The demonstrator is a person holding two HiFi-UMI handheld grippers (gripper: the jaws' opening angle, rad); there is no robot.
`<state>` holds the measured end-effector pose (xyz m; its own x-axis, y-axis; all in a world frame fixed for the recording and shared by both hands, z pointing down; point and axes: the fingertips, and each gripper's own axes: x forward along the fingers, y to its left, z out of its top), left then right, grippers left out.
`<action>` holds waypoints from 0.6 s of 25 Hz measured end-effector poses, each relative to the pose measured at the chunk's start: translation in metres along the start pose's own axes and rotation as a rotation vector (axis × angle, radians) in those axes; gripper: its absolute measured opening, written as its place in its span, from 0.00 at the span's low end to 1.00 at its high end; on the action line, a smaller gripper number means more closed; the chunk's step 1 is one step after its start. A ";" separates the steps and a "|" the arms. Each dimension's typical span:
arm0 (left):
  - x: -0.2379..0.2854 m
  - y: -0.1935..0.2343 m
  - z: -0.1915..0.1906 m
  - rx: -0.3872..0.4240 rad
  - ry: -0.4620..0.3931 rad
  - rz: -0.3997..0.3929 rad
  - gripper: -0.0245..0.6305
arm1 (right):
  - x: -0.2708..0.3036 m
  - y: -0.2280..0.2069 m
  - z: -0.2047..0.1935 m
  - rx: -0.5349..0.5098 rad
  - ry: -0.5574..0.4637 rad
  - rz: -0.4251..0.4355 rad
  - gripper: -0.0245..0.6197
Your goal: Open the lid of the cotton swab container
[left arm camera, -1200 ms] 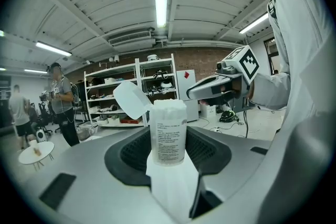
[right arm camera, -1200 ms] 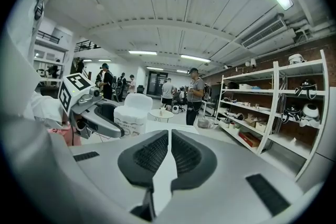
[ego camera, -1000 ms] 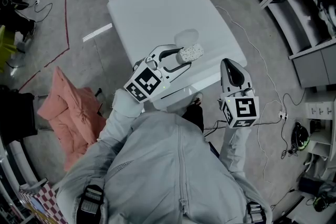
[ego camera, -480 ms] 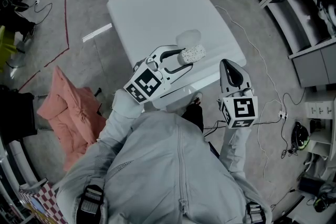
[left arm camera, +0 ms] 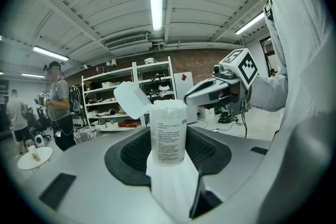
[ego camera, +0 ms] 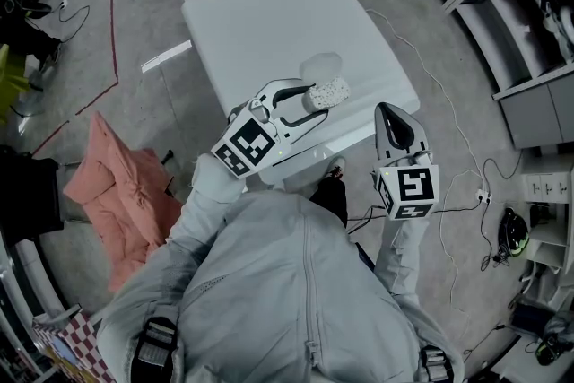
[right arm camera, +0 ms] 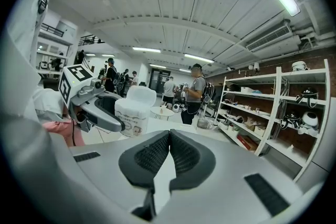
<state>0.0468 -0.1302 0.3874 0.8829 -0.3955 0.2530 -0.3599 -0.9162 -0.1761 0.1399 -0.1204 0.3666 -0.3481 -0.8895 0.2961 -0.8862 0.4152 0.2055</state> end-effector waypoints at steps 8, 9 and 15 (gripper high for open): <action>0.002 -0.004 -0.004 -0.012 0.001 -0.005 0.36 | -0.002 -0.001 -0.005 0.011 0.005 0.000 0.09; 0.002 -0.005 -0.004 -0.012 0.001 -0.007 0.36 | -0.002 -0.001 -0.006 0.013 0.005 0.000 0.09; 0.006 -0.007 -0.004 -0.013 0.003 -0.014 0.36 | -0.004 -0.003 -0.009 0.019 0.007 0.002 0.09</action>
<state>0.0534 -0.1260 0.3937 0.8868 -0.3831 0.2586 -0.3517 -0.9223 -0.1602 0.1470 -0.1164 0.3732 -0.3475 -0.8873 0.3032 -0.8913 0.4130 0.1871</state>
